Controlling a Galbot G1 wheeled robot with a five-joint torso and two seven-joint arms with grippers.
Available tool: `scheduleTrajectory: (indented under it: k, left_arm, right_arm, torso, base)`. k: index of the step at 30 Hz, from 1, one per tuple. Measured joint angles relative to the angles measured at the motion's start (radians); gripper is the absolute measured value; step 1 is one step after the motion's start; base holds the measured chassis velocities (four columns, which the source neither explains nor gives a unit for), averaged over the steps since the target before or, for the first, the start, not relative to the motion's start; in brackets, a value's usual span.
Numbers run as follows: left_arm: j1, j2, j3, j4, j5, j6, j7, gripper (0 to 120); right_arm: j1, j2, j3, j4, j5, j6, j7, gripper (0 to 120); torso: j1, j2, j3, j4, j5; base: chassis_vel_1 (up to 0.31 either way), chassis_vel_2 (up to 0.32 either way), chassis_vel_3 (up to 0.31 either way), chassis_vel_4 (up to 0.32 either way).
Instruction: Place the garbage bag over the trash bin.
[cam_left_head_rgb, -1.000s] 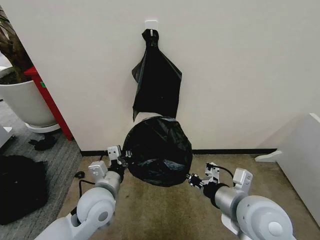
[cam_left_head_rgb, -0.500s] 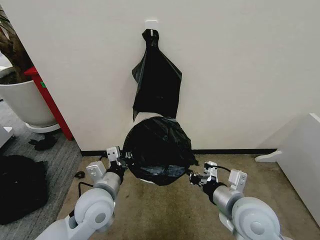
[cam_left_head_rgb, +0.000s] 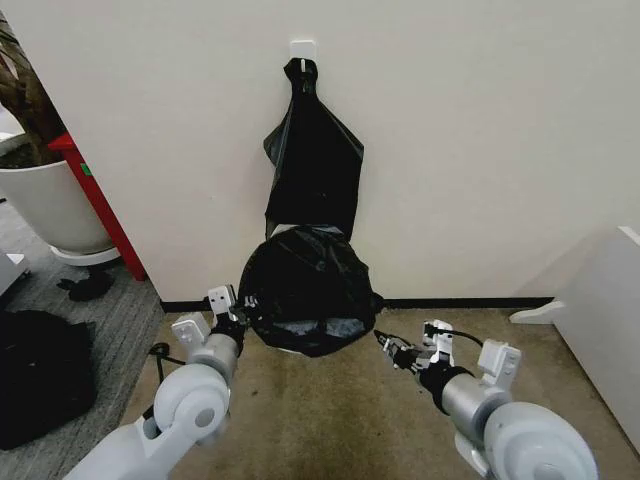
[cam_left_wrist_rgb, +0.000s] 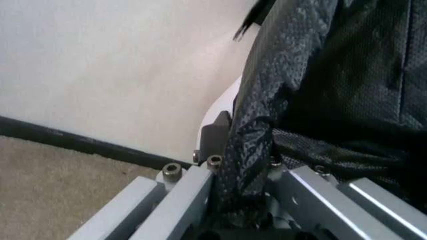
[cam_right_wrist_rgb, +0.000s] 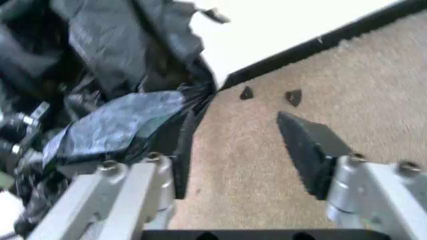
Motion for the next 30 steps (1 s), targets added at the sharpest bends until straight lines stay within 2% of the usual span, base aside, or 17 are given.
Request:
scheduleTrajectory:
  k: [2, 4, 5, 8, 12, 14, 16, 21, 30]
  left_arm:
    - [-0.005, -0.001, 0.004, 0.007, 0.005, -0.002, 0.000, 0]
    - [-0.005, -0.002, 0.006, 0.008, 0.007, -0.002, 0.000, 0]
    - [-0.008, -0.002, 0.010, 0.011, 0.013, -0.004, 0.002, 0]
    - [-0.020, 0.003, 0.024, 0.018, 0.018, -0.006, 0.013, 0]
    - [-0.039, 0.012, 0.033, 0.028, 0.026, -0.008, 0.025, 0]
    - [-0.054, 0.019, 0.039, 0.035, 0.032, -0.008, 0.034, 0]
    - [-0.059, 0.021, 0.044, 0.036, 0.037, -0.009, 0.038, 0]
    - [-0.060, 0.024, 0.060, 0.031, 0.066, -0.011, 0.054, 0]
    - [-0.078, 0.041, 0.100, 0.018, 0.117, -0.028, 0.085, 0]
  right_arm:
    - [0.013, -0.002, 0.007, 0.000, 0.078, 0.044, 0.031, 54]
    - [0.018, -0.002, 0.008, 0.000, 0.103, 0.053, 0.039, 55]
    - [0.045, 0.003, 0.009, 0.000, 0.216, 0.089, 0.068, 62]
    - [0.089, 0.032, 0.005, 0.004, 0.381, 0.132, 0.073, 75]
    - [0.107, 0.065, -0.005, 0.004, 0.449, 0.141, 0.044, 86]
    - [0.110, 0.088, -0.016, 0.004, 0.478, 0.149, 0.010, 96]
    - [0.116, 0.102, -0.027, 0.003, 0.482, 0.152, -0.015, 99]
    - [0.145, 0.128, -0.046, 0.003, 0.481, 0.158, -0.033, 97]
    - [0.151, 0.160, -0.062, -0.033, 0.482, 0.151, -0.013, 79]
  torso:
    - [0.000, 0.000, 0.000, 0.0000, -0.0002]
    - [0.000, 0.000, 0.000, -0.0001, -0.0001]
    - [0.000, 0.000, 0.000, 0.0000, -0.0001]
    - [0.000, 0.000, 0.000, 0.0003, -0.0002]
    - [0.000, 0.000, 0.000, 0.0001, -0.0002]
    - [0.000, 0.000, 0.000, 0.0001, -0.0002]
    - [0.000, 0.000, 0.000, 0.0000, -0.0001]
    - [0.000, 0.000, 0.000, 0.0001, -0.0003]
    - [0.000, 0.000, 0.000, 0.0001, -0.0001]
  base:
    - [0.000, 0.000, 0.000, 0.000]
    - [0.000, 0.000, 0.000, 0.000]
    - [0.000, 0.000, 0.000, 0.000]
    - [0.000, 0.000, 0.000, 0.000]
    - [0.000, 0.000, 0.000, 0.000]
    - [0.000, 0.000, 0.000, 0.000]
    - [0.000, 0.000, 0.000, 0.000]
    - [0.000, 0.000, 0.000, 0.000]
    - [0.000, 0.000, 0.000, 0.000]
